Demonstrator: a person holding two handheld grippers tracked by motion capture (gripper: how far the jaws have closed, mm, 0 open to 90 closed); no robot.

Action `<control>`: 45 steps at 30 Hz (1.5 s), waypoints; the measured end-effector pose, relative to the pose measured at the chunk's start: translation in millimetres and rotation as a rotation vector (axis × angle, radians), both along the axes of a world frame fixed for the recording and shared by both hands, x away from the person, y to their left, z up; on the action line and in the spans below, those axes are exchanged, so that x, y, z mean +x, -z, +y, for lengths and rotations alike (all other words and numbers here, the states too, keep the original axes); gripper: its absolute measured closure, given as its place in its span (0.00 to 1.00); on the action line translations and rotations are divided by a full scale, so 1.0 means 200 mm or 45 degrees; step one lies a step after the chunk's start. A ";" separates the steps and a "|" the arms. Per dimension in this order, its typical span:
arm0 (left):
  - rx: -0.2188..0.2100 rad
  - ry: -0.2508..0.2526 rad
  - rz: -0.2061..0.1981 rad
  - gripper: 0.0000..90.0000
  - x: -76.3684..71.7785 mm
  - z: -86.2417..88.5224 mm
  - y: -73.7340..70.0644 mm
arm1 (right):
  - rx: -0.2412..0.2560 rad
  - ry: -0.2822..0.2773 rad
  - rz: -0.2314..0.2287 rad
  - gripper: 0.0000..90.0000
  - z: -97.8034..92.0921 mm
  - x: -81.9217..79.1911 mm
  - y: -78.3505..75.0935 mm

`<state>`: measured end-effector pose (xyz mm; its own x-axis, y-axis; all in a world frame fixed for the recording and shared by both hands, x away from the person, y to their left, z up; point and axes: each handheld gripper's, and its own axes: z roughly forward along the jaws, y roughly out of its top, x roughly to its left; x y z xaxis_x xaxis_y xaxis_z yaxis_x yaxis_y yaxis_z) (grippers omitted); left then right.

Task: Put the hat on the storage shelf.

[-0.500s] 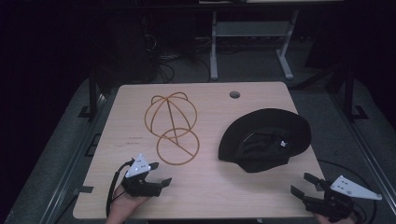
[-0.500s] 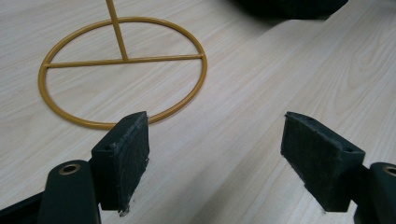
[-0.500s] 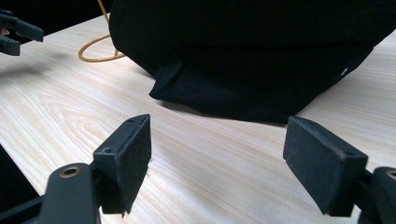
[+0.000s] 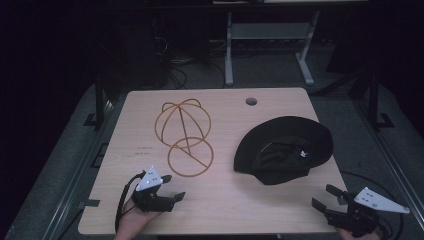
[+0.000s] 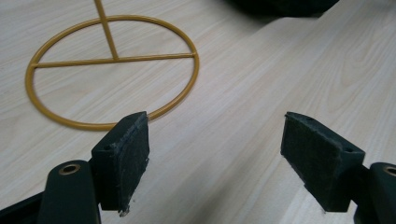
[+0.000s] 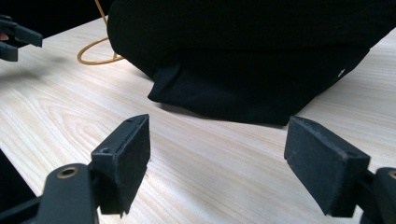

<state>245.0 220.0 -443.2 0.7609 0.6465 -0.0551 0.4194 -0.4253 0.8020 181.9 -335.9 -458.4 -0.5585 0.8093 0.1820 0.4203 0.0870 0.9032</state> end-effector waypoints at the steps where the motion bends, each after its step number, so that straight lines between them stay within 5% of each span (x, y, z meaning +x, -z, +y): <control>1: 0.000 0.002 0.001 0.25 0.00 0.00 0.00 | 0.002 0.000 -0.001 0.25 0.00 0.00 0.00; 25: -0.008 0.075 0.033 0.26 -0.02 -0.09 0.00 | 0.007 0.008 0.010 0.24 0.00 0.00 0.00; 45: -0.006 0.239 0.010 0.26 0.03 -0.41 -0.10 | 0.004 0.006 0.011 0.24 -0.01 0.01 0.00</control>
<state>251.5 137.1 -423.6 0.8677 0.4929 -0.0642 0.3394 -0.4929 0.8012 184.1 -337.0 -458.6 -0.5528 0.8115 0.1893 0.4286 0.0821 0.8997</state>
